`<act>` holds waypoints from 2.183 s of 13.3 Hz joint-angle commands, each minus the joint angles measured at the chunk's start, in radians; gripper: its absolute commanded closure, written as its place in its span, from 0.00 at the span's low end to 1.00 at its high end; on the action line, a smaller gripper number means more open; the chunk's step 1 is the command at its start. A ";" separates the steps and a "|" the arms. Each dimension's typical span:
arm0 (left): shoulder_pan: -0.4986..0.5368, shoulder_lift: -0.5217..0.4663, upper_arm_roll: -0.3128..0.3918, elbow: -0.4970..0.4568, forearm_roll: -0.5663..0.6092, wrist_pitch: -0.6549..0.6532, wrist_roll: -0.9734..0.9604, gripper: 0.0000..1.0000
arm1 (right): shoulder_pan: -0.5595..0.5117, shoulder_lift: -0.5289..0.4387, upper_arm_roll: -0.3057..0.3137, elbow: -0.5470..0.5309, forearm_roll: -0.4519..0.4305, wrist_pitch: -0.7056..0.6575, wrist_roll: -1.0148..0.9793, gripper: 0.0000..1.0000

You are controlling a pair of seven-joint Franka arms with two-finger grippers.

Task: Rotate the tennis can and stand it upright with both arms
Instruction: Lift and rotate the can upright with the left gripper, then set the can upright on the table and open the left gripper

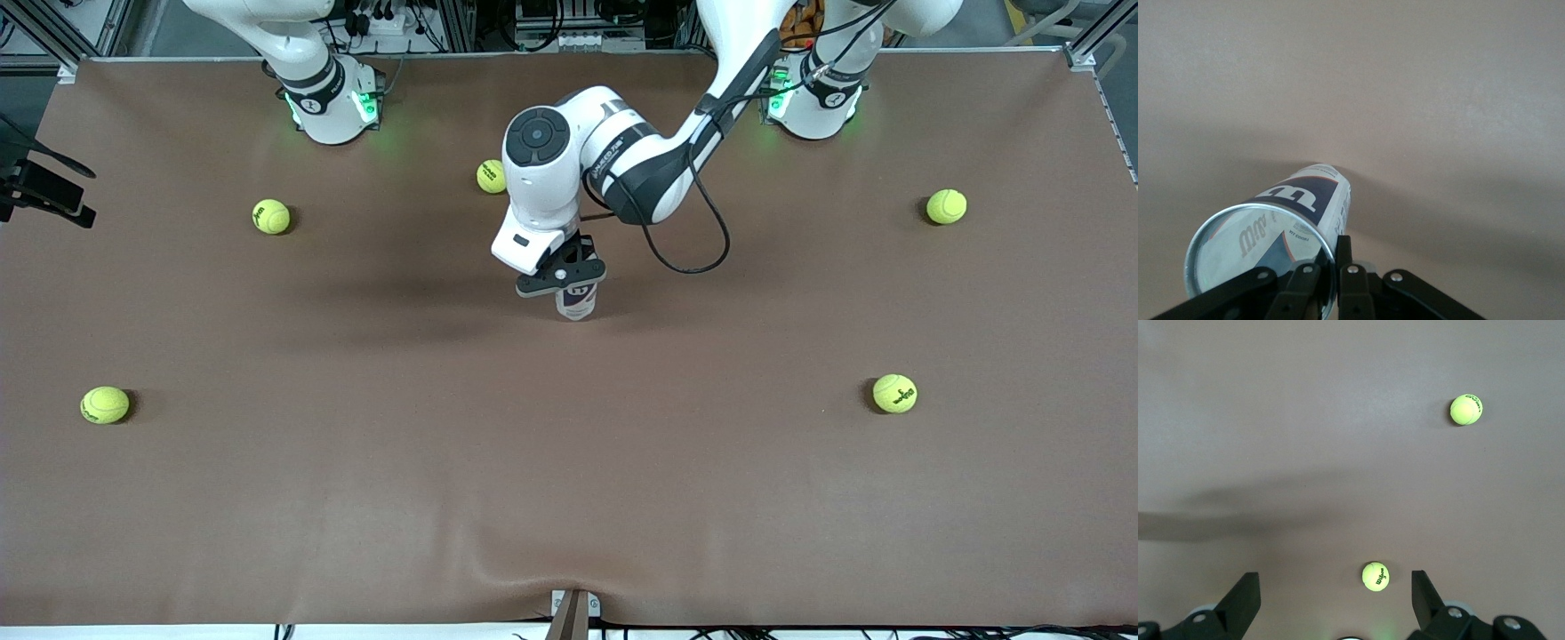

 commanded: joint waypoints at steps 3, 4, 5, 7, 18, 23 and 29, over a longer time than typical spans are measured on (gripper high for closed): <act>-0.018 0.016 0.013 0.025 0.024 -0.001 -0.042 0.97 | -0.011 -0.002 0.010 0.012 -0.006 -0.007 -0.007 0.00; -0.016 0.016 0.013 0.025 0.024 -0.001 -0.038 0.84 | -0.011 -0.002 0.010 0.012 -0.006 -0.007 -0.007 0.00; -0.016 0.016 0.013 0.025 0.024 0.003 -0.043 0.71 | -0.011 -0.002 0.010 0.012 -0.006 -0.009 -0.007 0.00; -0.018 0.015 0.013 0.025 0.024 0.009 -0.043 0.52 | -0.011 -0.002 0.010 0.012 -0.006 -0.009 -0.007 0.00; 0.036 -0.128 0.002 0.025 -0.064 -0.099 -0.051 0.17 | -0.010 -0.002 0.010 0.012 -0.006 -0.009 -0.006 0.00; 0.091 -0.195 0.005 0.025 -0.063 -0.151 -0.028 0.00 | -0.008 -0.002 0.011 0.012 -0.006 -0.009 -0.006 0.00; 0.246 -0.219 0.004 0.025 -0.063 -0.157 0.188 0.00 | -0.008 -0.002 0.011 0.012 -0.006 -0.009 -0.006 0.00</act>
